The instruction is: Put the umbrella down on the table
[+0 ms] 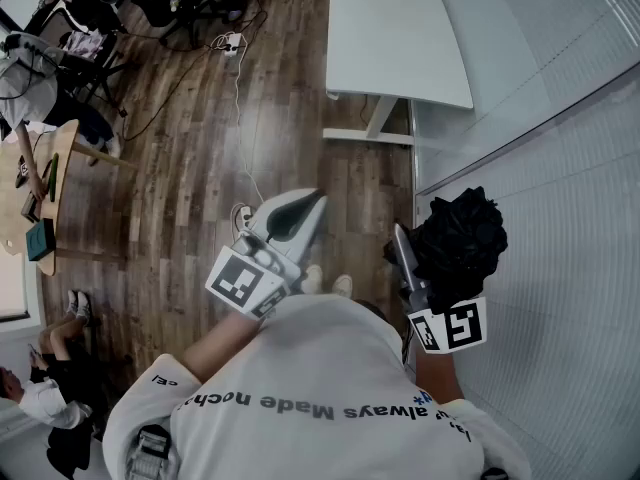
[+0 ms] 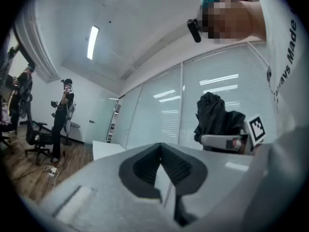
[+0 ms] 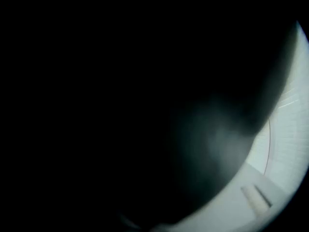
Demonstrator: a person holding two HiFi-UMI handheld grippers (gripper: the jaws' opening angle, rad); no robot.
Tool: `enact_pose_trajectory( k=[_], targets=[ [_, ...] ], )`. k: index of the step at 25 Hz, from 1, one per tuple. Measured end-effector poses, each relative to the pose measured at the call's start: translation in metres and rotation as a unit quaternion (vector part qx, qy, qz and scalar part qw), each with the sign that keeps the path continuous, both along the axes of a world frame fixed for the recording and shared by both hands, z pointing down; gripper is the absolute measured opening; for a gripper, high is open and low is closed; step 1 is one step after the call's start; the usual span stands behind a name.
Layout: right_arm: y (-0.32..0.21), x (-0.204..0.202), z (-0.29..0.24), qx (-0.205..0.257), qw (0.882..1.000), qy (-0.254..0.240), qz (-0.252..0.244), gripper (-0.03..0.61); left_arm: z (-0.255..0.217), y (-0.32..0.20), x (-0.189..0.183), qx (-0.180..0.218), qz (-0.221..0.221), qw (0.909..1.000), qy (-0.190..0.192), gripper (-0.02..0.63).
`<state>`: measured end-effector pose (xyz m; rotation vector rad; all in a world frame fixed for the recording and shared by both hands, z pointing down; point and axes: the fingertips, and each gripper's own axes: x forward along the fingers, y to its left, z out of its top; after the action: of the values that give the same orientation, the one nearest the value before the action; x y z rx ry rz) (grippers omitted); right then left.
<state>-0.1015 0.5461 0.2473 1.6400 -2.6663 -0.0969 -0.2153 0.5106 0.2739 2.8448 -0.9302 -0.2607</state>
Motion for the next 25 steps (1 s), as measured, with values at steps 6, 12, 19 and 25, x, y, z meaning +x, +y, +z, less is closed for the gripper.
enact_pose_trajectory(
  k=[6, 12, 19, 25],
  targets=[
    [0.000, 0.001, 0.018, 0.007, 1.000, -0.030, -0.001, 0.247, 0.024, 0.001, -0.005, 0.001, -0.003, 1.0000, 0.009, 0.003],
    [-0.016, -0.002, 0.038, 0.001, 1.000, -0.028, 0.006, 0.247, 0.037, -0.015, -0.010, -0.002, -0.003, 1.0000, 0.006, 0.003],
    [-0.052, 0.011, 0.050, -0.002, 1.000, -0.028, 0.008, 0.247, 0.044, -0.049, 0.000, -0.004, -0.009, 0.9999, 0.006, 0.003],
    [-0.120, 0.051, 0.055, 0.003, 0.999, -0.034, 0.003, 0.247, 0.051, -0.117, 0.042, -0.004, -0.013, 0.9999, -0.001, 0.003]
  ],
)
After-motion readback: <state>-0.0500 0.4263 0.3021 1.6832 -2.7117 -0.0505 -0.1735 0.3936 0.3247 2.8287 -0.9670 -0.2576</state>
